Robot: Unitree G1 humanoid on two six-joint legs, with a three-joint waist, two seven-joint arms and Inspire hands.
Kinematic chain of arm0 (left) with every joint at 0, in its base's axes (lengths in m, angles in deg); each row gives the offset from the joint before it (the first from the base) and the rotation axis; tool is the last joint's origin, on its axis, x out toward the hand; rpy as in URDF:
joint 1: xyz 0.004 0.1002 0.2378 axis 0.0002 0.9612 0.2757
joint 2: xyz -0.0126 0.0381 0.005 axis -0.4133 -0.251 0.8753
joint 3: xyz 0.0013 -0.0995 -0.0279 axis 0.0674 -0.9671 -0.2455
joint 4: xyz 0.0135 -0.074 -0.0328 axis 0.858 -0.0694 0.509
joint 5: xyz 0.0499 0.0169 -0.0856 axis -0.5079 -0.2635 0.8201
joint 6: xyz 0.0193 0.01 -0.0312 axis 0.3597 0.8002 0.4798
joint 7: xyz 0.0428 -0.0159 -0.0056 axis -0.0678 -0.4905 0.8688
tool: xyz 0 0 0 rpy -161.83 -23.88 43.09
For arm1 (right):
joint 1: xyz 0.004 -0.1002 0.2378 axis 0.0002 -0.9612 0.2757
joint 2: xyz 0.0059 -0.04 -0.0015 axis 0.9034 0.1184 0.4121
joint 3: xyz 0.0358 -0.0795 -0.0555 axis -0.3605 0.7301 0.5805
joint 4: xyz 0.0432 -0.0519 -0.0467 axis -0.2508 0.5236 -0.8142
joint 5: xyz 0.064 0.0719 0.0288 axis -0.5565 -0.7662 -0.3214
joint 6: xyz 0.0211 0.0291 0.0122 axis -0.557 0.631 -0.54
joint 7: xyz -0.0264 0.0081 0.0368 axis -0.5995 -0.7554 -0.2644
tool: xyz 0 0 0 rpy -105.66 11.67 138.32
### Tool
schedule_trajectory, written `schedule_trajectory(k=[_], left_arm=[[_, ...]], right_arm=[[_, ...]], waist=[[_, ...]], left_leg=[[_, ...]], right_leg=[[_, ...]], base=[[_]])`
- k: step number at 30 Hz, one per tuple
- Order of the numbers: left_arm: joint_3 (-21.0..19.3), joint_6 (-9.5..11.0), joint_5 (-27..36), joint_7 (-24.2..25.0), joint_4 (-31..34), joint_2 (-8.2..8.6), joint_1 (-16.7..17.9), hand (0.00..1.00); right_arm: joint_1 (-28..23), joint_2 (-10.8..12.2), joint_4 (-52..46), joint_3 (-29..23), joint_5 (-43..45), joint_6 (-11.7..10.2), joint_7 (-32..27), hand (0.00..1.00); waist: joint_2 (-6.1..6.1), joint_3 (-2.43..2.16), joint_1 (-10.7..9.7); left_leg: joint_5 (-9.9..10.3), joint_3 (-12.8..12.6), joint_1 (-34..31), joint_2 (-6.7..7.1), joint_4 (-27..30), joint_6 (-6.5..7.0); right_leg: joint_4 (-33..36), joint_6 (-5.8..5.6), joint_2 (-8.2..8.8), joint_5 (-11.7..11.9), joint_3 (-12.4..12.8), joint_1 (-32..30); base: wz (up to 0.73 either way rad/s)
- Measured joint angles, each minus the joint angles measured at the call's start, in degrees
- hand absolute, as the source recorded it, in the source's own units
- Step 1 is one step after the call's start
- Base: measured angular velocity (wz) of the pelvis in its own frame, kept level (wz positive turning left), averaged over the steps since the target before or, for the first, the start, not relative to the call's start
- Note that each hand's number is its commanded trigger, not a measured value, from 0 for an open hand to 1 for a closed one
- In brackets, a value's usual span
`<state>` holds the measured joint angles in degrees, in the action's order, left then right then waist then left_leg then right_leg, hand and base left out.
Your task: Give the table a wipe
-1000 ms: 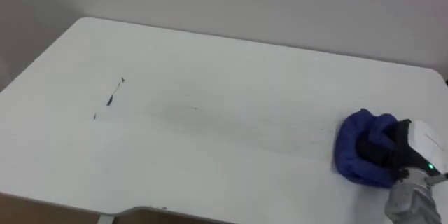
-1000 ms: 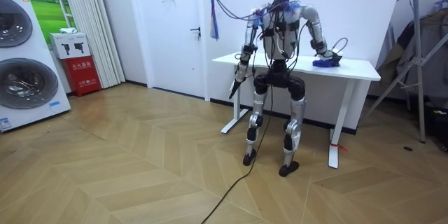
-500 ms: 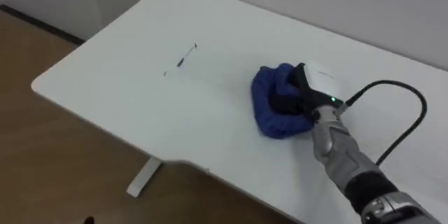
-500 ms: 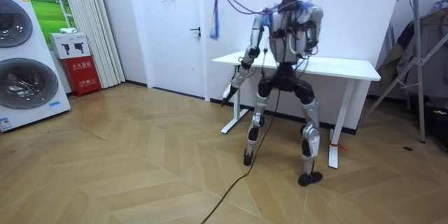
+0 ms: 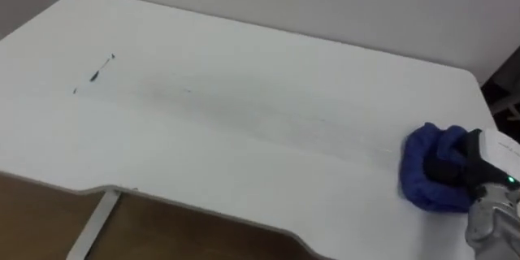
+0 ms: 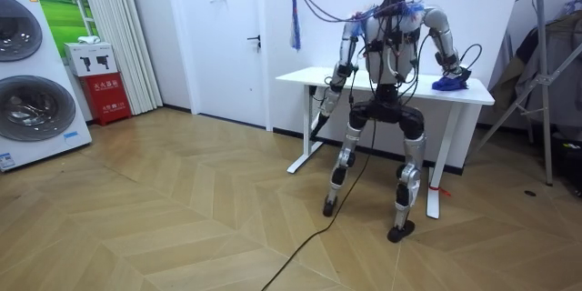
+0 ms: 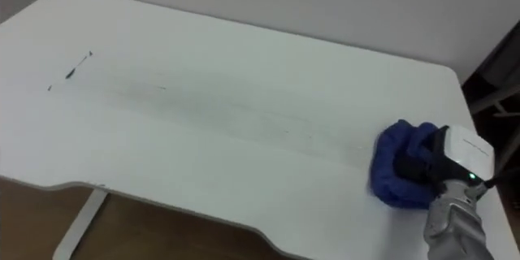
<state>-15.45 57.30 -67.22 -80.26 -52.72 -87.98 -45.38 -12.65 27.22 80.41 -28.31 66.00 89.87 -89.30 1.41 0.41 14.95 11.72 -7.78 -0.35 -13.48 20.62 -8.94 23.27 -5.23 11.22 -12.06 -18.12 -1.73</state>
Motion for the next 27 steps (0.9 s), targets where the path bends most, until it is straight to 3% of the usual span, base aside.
schedule_trajectory(k=[1,2,3,6,8,12,15,16,17,20,22,27], left_arm=[[0.1,-0.6,0.7,0.4,0.2,0.03,0.8,0.0],[0.1,-1.0,1.8,0.4,0.3,0.06,1.1,0.0],[0.1,-1.9,3.6,0.3,0.3,-0.07,1.1,0.0],[0.6,-3.0,4.1,-0.6,1.3,-0.3,0.9,0.0],[0.6,-3.7,4.0,-1.1,3.2,-0.48,0.2,0.0],[2.1,-3.6,4.4,-2.0,5.1,-0.5,-3.0,0.0],[4.0,-3.1,5.3,-2.3,5.1,-0.51,-5.1,0.0],[4.3,-3.0,5.2,-2.1,4.7,-0.5,-5.5,0.0],[4.6,-3.0,5.2,-2.0,4.7,-0.6,-5.8,0.0],[5.8,-3.1,5.3,-1.8,4.7,-1.03,-6.2,0.0],[6.2,-3.1,5.2,-1.6,4.2,-1.1,-6.3,0.0],[5.9,-3.2,5.1,-1.1,3.1,-1.25,-4.7,0.0]], right_arm=[[1.3,0.6,-1.4,0.9,1.1,1.1,0.8,1.0],[1.9,0.8,-2.2,1.6,1.8,1.3,0.8,1.0],[2.0,1.5,-4.2,2.2,2.9,1.5,0.6,1.0],[1.9,3.1,-5.3,2.7,4.3,2.0,-0.3,1.0],[1.9,3.6,-5.4,3.4,4.3,2.7,0.1,1.0],[1.8,4.4,-7.9,6.1,6.3,4.8,1.0,1.0],[1.8,6.1,-12.7,9.9,9.3,6.4,2.7,1.0],[1.9,6.4,-15.3,12.4,11.0,6.9,4.1,1.0],[1.9,6.5,-16.7,13.3,11.6,7.0,4.7,1.0],[3.9,8.2,-18.8,18.4,12.8,7.3,6.6,1.0],[6.2,9.3,-18.8,20.5,13.1,7.2,8.0,1.0],[6.8,9.1,-18.5,20.5,10.7,6.3,8.2,1.0]], waist=[[-0.69,-0.07,1.4],[-0.79,-0.1,1.9],[-1.31,0.23,1.9],[-0.52,-0.03,-0.8],[-0.13,-0.19,-1.0],[0.76,-0.06,-1.1],[1.08,-0.24,0.3],[0.87,0.0,1.5],[1.1,-0.08,1.8],[1.15,0.14,3.6],[1.18,0.41,4.5],[0.95,0.8,5.7]], left_leg=[[0.1,0.5,0.7,1.68,-2.0,0.48],[0.3,0.5,0.9,2.23,-2.9,0.89],[-0.1,1.0,0.7,2.96,-4.0,1.13],[-0.9,2.5,0.7,4.5,-5.7,1.52],[-1.0,2.7,1.0,4.58,-6.2,1.59],[-1.0,2.4,2.0,4.63,-7.3,1.65],[-1.1,1.4,3.3,4.63,-9.0,1.68],[-1.1,1.1,3.8,4.63,-9.4,1.68],[-1.1,1.1,3.8,4.63,-9.5,1.68],[-1.1,1.2,4.0,4.63,-10.3,1.7],[-1.1,2.5,3.7,4.63,-10.8,1.73],[-1.1,5.7,3.7,4.63,-11.0,1.75]], right_leg=[[-1.7,-0.44,-0.5,1.4,2.0,-1.2],[-2.5,-0.42,-0.6,2.2,2.6,-1.5],[-3.9,-0.5,-0.79,3.6,2.9,-1.5],[-5.7,-0.41,-0.19,5.1,2.6,-0.5],[-6.6,-0.51,-0.23,5.2,2.2,0.2],[-8.3,-0.66,-0.48,5.7,2.1,1.3],[-8.4,-0.56,-0.58,5.9,2.1,0.7],[-8.4,-0.49,-0.67,6.1,2.2,0.4],[-8.4,-0.49,-0.68,6.1,2.1,0.3],[-8.6,-0.51,-0.59,6.1,0.2,0.5],[-9.0,-0.55,-0.43,6.0,-2.6,1.2],[-10.7,-0.7,-0.38,5.9,-7.3,4.2]], base=[[-1.02],[-0.87],[-0.31],[0.19],[0.15],[-0.04],[-0.27],[-0.33],[-0.18],[0.06],[0.26],[0.34]])
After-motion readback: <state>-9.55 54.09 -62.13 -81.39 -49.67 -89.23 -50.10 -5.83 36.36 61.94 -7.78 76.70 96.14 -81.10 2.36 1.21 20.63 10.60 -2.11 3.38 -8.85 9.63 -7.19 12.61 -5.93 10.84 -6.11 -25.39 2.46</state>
